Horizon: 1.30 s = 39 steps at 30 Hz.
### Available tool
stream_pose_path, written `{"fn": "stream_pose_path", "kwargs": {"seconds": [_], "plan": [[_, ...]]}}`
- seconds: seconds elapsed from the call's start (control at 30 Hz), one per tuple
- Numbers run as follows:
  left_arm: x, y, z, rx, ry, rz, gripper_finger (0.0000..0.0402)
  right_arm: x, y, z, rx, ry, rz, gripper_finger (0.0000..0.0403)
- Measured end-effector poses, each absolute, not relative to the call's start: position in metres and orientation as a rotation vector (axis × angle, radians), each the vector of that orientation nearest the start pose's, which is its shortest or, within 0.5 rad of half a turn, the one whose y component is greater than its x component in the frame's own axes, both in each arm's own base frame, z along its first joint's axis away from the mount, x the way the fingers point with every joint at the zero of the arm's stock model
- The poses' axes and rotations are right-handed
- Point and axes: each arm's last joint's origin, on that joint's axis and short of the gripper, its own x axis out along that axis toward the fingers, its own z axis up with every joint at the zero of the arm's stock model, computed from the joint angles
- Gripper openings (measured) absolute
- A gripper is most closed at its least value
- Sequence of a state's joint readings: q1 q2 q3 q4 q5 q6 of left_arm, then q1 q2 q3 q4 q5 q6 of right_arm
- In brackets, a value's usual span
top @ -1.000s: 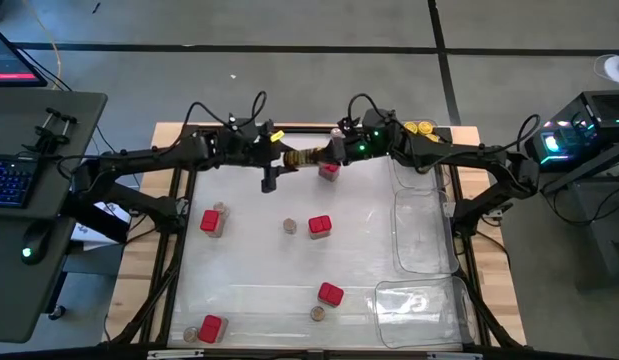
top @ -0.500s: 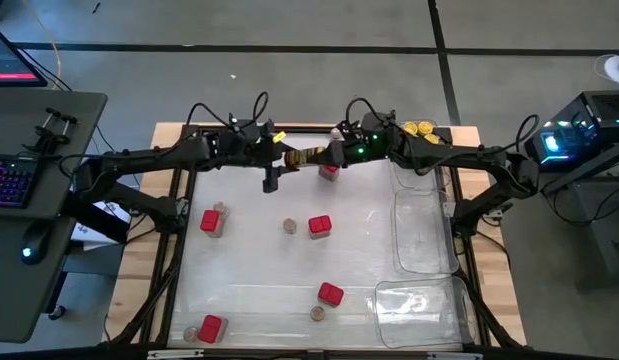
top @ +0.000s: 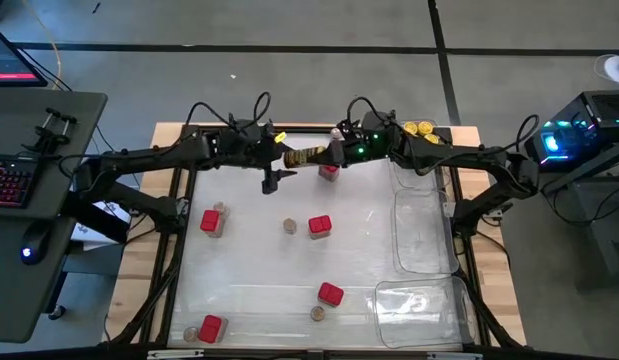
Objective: Sort spices by type
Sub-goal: Put the yellow seasoning bottle into the top transparent bin
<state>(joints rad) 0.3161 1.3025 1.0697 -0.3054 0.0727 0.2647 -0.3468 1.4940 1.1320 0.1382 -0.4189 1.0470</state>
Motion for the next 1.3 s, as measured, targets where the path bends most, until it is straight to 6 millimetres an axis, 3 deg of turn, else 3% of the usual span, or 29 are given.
{"fn": "stream_pose_path", "kwargs": {"seconds": [0.17,0.3,0.5,0.67,0.8,0.93,1.3], "plan": [[0.266,0.087,0.328,0.169,0.625,0.159,0.0308,0.321,-0.116,0.315,1.122,0.233,-0.039,0.0209],[0.25,0.09,0.342,0.151,0.638,0.182,0.0307,0.308,-0.128,0.313,1.11,0.285,-0.099,0.0209],[0.218,0.101,0.364,0.089,0.559,0.277,0.0303,0.263,-0.137,0.313,1.037,0.463,-0.26,0.0209],[0.203,0.107,0.38,0.063,0.437,0.323,0.0303,0.221,-0.131,0.314,0.991,0.641,-0.466,0.0209],[0.202,0.111,0.391,0.04,0.318,0.314,0.0303,0.191,-0.125,0.311,0.974,0.766,-0.708,0.0209],[0.208,0.115,0.398,0.012,0.215,0.26,0.0303,0.175,-0.131,0.31,0.951,0.799,-0.893,0.0209],[0.203,0.111,0.396,-0.036,0.241,0.208,0.0303,0.139,-0.139,0.3,0.945,1.027,-1.111,0.0209]]}}
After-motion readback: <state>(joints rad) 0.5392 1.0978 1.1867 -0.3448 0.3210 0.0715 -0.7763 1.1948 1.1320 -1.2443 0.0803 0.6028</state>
